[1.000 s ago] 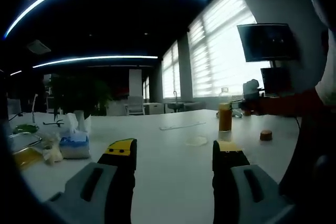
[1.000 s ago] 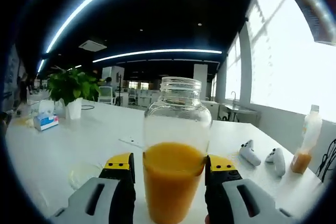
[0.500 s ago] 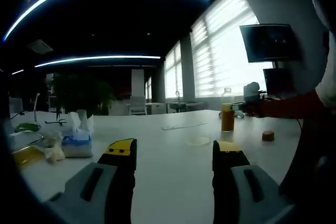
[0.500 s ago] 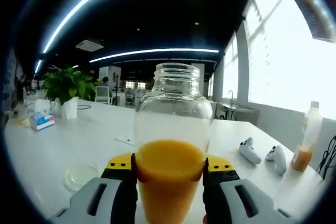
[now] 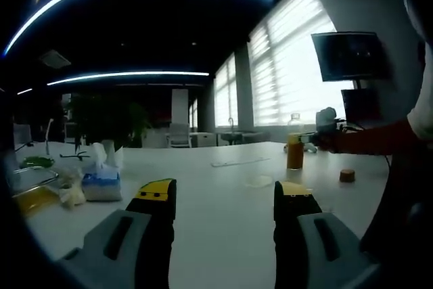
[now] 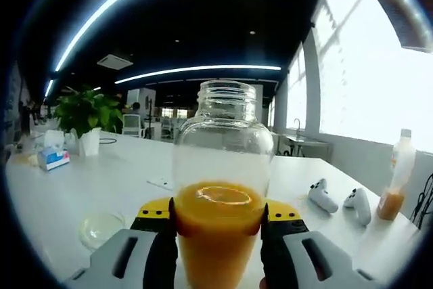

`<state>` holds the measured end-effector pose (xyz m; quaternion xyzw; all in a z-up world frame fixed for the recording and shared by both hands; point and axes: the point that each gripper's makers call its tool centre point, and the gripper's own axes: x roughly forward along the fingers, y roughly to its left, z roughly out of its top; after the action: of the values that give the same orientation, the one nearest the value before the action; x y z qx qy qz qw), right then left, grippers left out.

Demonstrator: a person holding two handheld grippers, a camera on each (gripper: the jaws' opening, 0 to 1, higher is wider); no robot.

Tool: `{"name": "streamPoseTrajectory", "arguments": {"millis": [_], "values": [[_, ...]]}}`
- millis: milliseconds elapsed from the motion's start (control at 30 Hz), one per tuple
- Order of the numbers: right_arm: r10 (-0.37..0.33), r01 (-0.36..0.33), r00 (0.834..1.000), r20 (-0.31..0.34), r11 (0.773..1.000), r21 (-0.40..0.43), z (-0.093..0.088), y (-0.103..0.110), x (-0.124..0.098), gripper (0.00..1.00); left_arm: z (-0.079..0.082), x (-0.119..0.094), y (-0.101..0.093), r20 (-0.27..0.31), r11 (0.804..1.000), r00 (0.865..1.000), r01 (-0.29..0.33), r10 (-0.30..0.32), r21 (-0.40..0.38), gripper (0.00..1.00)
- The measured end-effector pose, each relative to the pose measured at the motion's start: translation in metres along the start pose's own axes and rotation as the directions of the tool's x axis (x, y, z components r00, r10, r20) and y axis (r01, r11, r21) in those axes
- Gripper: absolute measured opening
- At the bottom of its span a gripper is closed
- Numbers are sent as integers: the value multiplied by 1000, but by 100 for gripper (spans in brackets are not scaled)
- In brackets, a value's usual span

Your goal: Open the Petri dish lid, place the lid on the table, pour the liquid culture medium into the Petri dish, pick up the Petri dish lid from the table, and close the Petri dish

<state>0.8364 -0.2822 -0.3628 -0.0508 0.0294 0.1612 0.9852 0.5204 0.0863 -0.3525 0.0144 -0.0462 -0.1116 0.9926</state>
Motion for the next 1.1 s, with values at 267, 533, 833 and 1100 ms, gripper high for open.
{"name": "streamPoseTrajectory", "arguments": {"millis": [267, 533, 833, 1100], "values": [[-16, 16, 1000, -3, 1000, -24, 0, -1, -2, 44, -2, -1, 2, -4, 1000, 1000, -9, 8, -6, 49], [-54, 51, 998, -7, 969, -240, 6, -3, -9, 43, -1, 0, 2, 2, 1000, 1000, -5, 5, -9, 49], [-65, 58, 998, -13, 952, -299, 5, 5, -10, 43, -4, 2, -1, 1, 1000, 1000, 3, -3, -17, 49], [-88, 73, 996, -19, 914, -399, 5, 19, -6, 43, -2, -1, 2, 7, 1000, 1000, -5, 5, -17, 49]]}}
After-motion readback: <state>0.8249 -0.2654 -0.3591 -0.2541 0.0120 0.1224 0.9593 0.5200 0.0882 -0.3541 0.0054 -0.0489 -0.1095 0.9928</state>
